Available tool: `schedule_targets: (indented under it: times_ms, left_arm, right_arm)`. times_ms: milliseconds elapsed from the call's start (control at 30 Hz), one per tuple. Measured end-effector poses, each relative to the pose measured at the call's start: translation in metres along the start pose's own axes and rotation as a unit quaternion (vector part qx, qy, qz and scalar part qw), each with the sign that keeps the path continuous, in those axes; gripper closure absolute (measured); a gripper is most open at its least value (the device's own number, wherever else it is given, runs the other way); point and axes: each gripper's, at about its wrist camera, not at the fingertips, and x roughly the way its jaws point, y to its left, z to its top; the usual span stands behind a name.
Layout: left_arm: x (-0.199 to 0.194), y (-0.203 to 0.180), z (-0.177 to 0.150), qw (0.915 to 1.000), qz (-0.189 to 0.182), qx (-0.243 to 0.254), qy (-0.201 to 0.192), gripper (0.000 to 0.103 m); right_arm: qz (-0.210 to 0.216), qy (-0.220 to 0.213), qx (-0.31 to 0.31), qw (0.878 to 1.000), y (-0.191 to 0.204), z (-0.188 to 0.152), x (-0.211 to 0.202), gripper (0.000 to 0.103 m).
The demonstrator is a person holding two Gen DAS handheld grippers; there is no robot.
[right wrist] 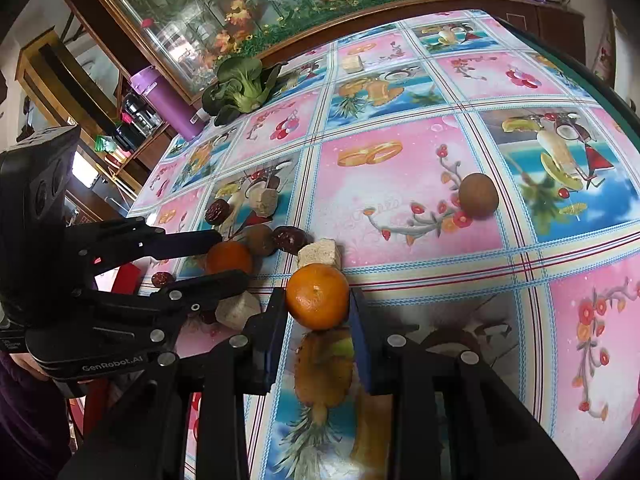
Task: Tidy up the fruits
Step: 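Grasp an orange with the left tool while the right tool grasps another orange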
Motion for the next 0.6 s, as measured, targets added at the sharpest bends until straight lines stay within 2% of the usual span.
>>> schedule_targets:
  times_ms: [167,300,467,600]
  left_arm:
    - [0.006,-0.007,0.008,0.9996,0.014,0.024,0.008,0.064]
    - [0.020,-0.001,0.014,0.9994,0.008,0.005,0.032,0.065]
    - [0.017,-0.002,0.010,0.9995,0.010,0.005,0.030,0.069]
    - [0.011,-0.003,0.001,0.9996,0.014,-0.019,0.012,0.069]
  right_arm:
    - [0.001,0.000,0.001,1.000,0.000,0.000,0.000,0.073]
    - [0.002,-0.001,0.003,1.000,0.000,0.000,0.000,0.073]
    - [0.002,-0.002,0.004,1.000,-0.001,0.001,0.000,0.073]
    - [0.003,-0.006,0.002,1.000,0.000,0.001,-0.001,0.073]
